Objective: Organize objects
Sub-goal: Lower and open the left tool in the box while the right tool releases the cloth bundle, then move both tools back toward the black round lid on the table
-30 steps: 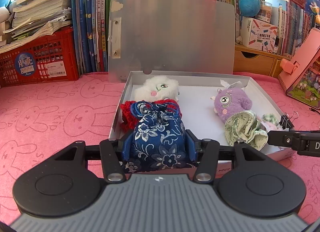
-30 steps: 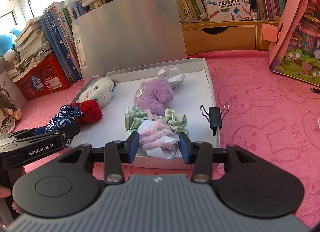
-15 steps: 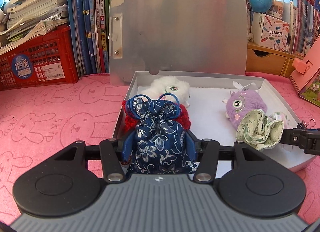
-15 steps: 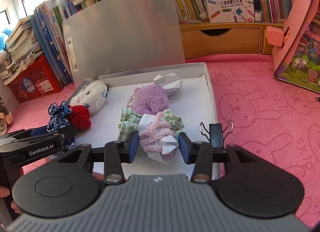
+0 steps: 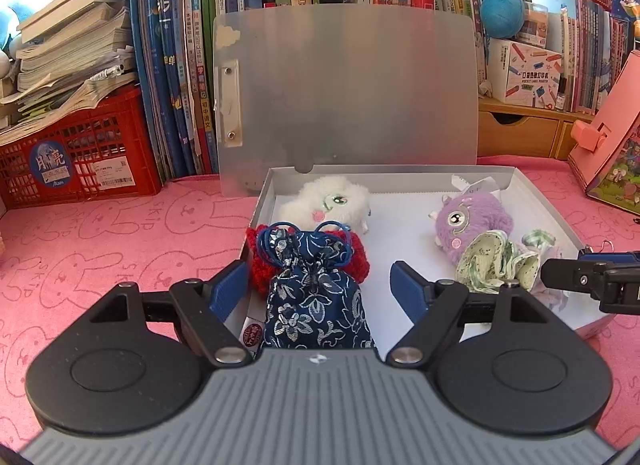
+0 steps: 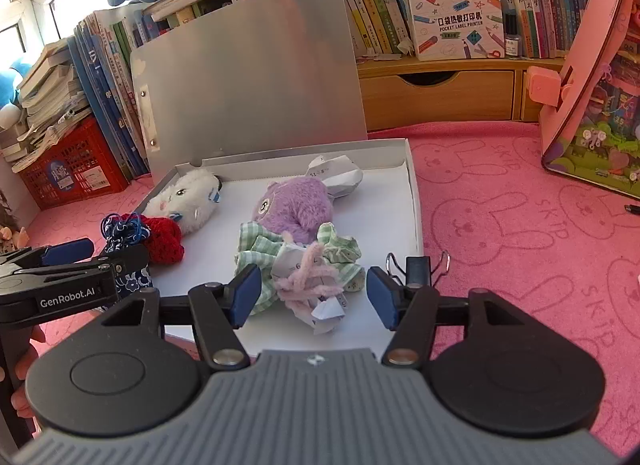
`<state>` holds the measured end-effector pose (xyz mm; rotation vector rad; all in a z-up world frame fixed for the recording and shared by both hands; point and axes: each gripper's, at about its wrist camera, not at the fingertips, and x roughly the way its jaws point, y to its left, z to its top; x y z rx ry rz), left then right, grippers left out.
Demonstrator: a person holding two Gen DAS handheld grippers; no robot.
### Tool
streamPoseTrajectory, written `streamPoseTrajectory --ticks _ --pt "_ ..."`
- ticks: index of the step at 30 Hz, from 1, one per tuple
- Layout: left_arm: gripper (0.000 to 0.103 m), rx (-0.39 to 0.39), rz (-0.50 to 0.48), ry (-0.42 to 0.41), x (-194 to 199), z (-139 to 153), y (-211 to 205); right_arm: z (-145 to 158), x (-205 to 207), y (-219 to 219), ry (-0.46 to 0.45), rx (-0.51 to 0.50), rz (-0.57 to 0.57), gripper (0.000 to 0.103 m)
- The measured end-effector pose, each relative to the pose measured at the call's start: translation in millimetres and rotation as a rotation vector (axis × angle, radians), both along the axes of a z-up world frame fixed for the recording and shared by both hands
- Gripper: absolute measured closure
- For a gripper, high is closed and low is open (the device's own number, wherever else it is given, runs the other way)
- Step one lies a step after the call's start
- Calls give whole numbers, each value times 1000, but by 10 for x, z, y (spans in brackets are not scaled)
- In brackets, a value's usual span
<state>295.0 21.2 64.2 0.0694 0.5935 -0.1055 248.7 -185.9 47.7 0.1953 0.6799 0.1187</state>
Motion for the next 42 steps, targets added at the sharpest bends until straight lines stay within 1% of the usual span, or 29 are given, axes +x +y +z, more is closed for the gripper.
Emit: streamPoseTrajectory --ticks 5,11,13,16,20,25,28,31,34,38,42 --pt "20 -9 -28 -28 -260 142 24 124 -225 0 -49 -20 26 26" --pt "19 -24 -56 -62 -691 268 63 253 -550 -7 -103 -34 63 24" --pt "19 -33 -72 -71 -879 289 82 287 -695 -21 -123 -39 72 24" --pt "19 -28 -94 -96 -1185 283 83 309 -893 -32 -146 -57 83 23" --pt "19 -30 -110 -109 -1577 207 91 300 -1203 -21 -176 -84 100 22" --pt "19 -24 -122 -85 -1970 12 85 214 -1574 0 -194 -119 107 21" --pt "19 -18 -128 -65 -2132 -112 79 141 -1748 2 -188 -133 105 21" --pt "19 -27 -112 -46 -2241 -225 84 53 -1932 0 -187 -156 96 21" --pt "19 -49 -92 -29 -2315 -317 107 -36 -2074 -12 -178 -153 86 21" --pt "20 -10 -70 -27 -2407 -421 74 -147 -2231 -16 -176 -159 60 21" --pt "20 -15 -55 -10 -2423 -472 79 -236 -2360 -30 -181 -156 17 21"
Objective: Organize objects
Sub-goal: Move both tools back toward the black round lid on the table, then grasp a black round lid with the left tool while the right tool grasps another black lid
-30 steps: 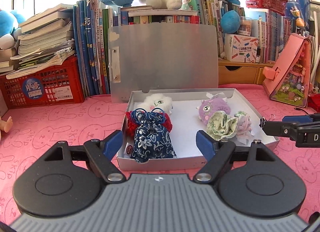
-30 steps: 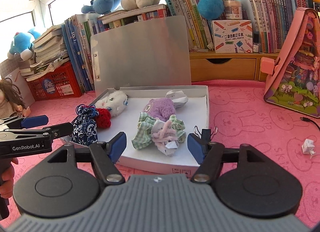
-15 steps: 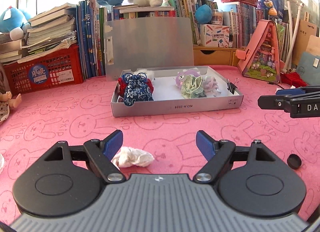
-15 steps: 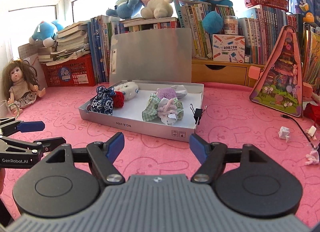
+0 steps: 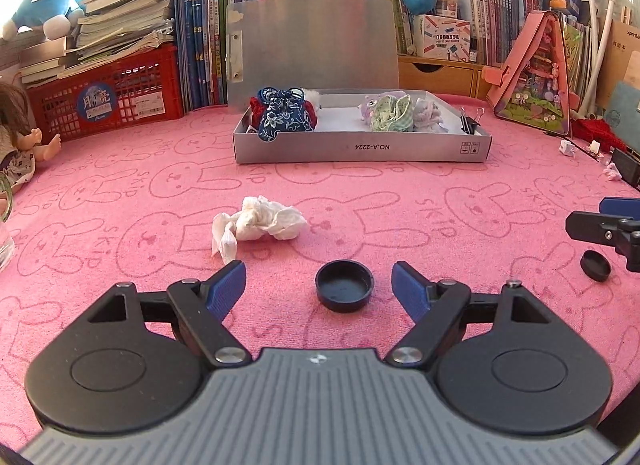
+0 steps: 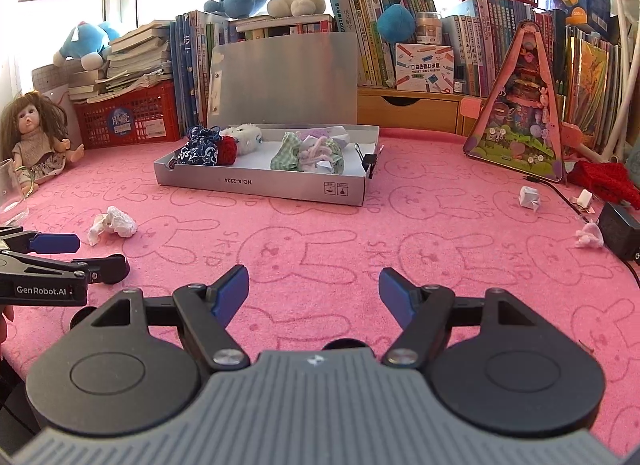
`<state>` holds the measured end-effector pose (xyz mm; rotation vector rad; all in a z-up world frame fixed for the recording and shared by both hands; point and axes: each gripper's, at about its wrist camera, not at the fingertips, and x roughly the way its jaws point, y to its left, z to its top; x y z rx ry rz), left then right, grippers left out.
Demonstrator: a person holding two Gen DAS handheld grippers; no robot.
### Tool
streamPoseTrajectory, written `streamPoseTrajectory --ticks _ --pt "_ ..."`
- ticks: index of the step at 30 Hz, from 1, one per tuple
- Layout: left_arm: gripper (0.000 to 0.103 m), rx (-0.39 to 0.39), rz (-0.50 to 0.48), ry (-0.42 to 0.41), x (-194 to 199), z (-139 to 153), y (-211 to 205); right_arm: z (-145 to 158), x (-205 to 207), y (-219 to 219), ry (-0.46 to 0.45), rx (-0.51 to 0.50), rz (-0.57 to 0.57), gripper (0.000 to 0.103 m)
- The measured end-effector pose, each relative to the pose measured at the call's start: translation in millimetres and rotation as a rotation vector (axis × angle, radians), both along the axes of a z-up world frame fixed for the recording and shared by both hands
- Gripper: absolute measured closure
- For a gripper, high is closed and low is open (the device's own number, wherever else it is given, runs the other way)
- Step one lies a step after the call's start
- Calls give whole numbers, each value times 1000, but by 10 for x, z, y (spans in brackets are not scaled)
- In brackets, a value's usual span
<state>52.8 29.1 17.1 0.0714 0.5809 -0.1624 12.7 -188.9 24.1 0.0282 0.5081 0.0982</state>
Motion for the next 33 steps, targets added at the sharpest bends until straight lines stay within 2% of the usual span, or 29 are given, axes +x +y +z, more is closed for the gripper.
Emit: streamPoseTrajectory --ticks 3,8,14,27,33 --pt "22 -2 14 4 5 -16 5 -59 -86 -8 -5 2 -25 21" --pt "40 -19 5 11 -10 -14 -19 -137 -202 19 -2 -22 -36 24" --pt "41 -21 8 18 3 -30 -48 -188 -284 28 -3 -26 -53 28" --pt "43 -7 11 24 46 -50 -110 -273 -262 57 21 -42 -58 55" --pt "44 -8 18 21 47 -51 -115 -259 -263 33 11 -38 -74 59"
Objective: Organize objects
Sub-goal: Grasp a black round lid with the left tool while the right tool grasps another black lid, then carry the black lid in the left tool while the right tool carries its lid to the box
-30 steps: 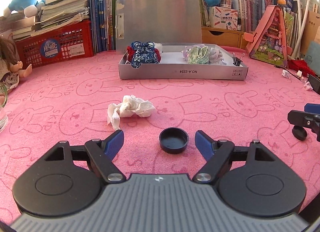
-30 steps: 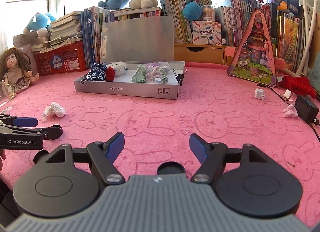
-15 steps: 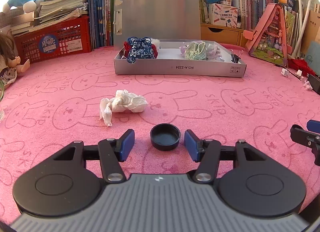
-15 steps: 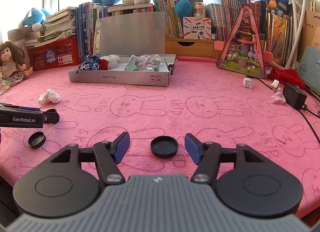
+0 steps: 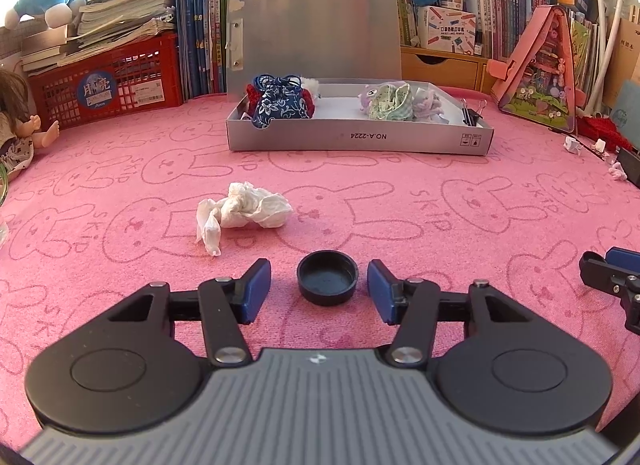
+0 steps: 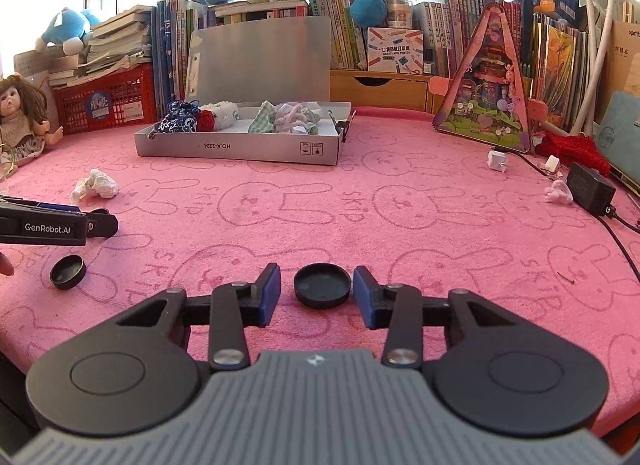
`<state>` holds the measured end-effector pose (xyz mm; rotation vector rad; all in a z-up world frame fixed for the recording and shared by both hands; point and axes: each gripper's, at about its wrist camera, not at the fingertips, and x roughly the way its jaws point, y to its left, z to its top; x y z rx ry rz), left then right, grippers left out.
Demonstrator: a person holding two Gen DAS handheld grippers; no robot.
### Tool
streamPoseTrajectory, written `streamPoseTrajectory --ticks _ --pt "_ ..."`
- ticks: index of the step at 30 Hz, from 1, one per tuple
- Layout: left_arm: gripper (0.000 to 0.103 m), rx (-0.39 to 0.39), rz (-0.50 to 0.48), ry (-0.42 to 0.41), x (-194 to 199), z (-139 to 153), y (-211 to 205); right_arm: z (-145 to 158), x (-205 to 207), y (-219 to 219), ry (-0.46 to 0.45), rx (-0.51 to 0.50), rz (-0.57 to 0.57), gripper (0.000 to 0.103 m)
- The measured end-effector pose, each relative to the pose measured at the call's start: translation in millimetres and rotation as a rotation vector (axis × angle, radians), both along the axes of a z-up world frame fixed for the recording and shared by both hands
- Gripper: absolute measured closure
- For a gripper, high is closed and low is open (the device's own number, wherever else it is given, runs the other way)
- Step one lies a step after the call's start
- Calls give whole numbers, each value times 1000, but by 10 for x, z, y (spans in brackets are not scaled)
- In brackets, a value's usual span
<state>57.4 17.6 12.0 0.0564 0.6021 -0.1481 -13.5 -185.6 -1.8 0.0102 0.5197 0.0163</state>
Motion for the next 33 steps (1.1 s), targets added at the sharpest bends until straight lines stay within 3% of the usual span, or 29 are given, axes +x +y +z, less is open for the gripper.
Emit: streamPoseTrajectory --ticks 4,9,12,33 --pt "57 1 -8 -5 -15 6 -8 -9 4 -15 4 0 -5 59" --pt "65 1 -11 -8 -28 5 -23 -18 22 -24 8 2 -7 62" --pt "65 -3 -14 -7 -34 13 -24 -14 40 -11 9 -2 2 66" --pt "65 -10 -9 -69 84 316 -11 248 361 133 -20 30 70 67"
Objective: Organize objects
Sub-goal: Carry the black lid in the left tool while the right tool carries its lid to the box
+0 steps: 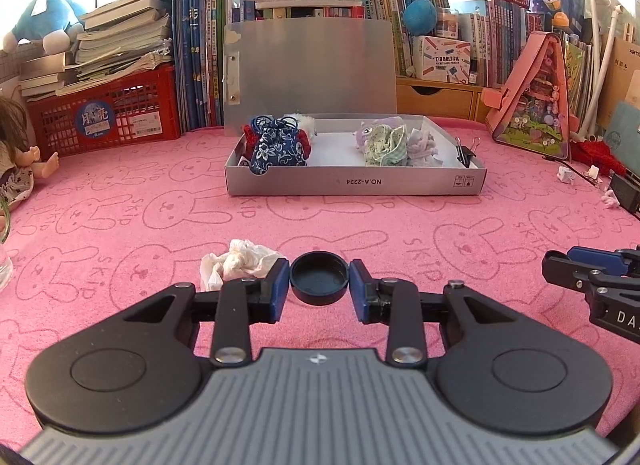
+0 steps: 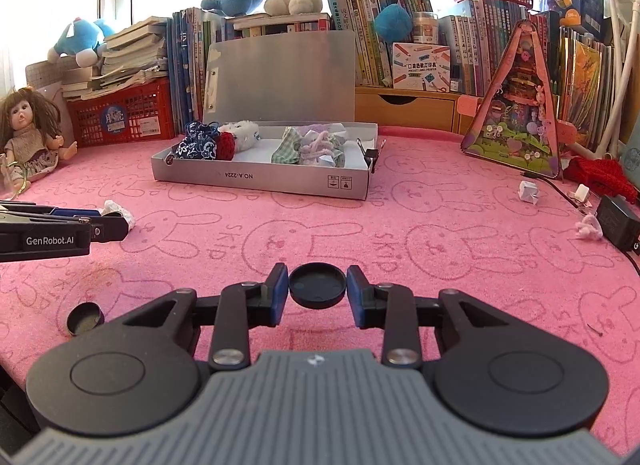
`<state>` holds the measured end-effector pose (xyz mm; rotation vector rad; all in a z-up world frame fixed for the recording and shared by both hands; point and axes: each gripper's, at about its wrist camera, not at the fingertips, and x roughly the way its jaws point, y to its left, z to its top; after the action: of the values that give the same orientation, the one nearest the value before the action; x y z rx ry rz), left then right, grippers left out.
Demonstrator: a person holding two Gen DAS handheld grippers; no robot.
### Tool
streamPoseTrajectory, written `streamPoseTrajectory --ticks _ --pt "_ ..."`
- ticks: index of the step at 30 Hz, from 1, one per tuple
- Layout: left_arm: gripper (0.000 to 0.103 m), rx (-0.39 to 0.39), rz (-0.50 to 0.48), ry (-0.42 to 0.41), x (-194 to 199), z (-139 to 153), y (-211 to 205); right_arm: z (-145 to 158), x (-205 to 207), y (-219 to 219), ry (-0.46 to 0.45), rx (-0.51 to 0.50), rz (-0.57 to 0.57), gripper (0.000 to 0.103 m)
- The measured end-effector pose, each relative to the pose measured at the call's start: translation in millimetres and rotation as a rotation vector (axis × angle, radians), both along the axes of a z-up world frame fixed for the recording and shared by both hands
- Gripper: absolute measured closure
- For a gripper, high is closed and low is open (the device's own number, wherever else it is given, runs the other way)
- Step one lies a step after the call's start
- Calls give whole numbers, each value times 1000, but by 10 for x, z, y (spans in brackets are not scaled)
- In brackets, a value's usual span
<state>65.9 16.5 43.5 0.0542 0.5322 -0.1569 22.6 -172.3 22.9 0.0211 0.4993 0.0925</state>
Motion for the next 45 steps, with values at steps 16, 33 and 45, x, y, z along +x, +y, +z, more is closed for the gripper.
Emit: streamPoseTrajectory --ticks 16,33,45 --pt "65 -38 10 -52 697 438 80 419 711 -69 15 94 11 67" --pt "65 -66 24 10 1643 415 -66 467 1696 -173 143 237 29 66" --pt "65 -36 41 81 2128 151 -207 213 2156 -41 239 280 39 66"
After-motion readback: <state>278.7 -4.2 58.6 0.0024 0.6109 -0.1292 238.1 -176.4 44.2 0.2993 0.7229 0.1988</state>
